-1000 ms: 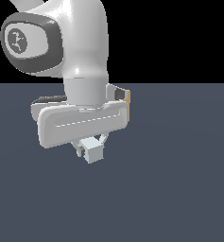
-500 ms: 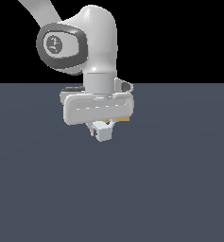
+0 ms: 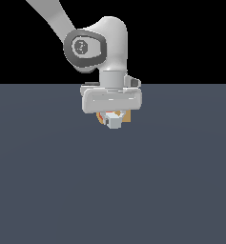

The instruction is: Insert the peg into the horizontal hole in a box.

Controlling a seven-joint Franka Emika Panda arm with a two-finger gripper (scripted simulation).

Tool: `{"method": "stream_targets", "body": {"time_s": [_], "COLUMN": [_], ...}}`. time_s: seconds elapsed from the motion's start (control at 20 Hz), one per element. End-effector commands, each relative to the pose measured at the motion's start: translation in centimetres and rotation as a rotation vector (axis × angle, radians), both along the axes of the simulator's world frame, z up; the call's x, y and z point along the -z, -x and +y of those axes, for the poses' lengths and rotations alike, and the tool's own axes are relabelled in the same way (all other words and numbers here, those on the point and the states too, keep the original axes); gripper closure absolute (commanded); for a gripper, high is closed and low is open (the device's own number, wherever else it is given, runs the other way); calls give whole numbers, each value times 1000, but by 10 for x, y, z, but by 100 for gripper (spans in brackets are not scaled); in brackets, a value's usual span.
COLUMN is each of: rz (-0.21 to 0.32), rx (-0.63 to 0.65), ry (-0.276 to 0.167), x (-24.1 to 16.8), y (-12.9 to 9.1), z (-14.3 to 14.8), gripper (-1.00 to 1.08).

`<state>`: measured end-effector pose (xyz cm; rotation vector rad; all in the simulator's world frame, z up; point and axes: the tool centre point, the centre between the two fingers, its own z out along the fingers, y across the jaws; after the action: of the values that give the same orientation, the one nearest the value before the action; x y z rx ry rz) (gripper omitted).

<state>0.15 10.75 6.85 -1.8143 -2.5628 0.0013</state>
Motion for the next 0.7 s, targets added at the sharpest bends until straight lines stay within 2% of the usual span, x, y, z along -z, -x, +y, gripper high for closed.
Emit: {"method": "stream_targets", "body": {"time_s": [0.0,0.3,0.65], "rz": [-2,-2,-2], "rx": [26,64,78], "ry": [0,0,0], "x": [-3,-7,-8], "y": [-8,-21,-27], "z": [13,33,41], "gripper": [108,108,108]}}
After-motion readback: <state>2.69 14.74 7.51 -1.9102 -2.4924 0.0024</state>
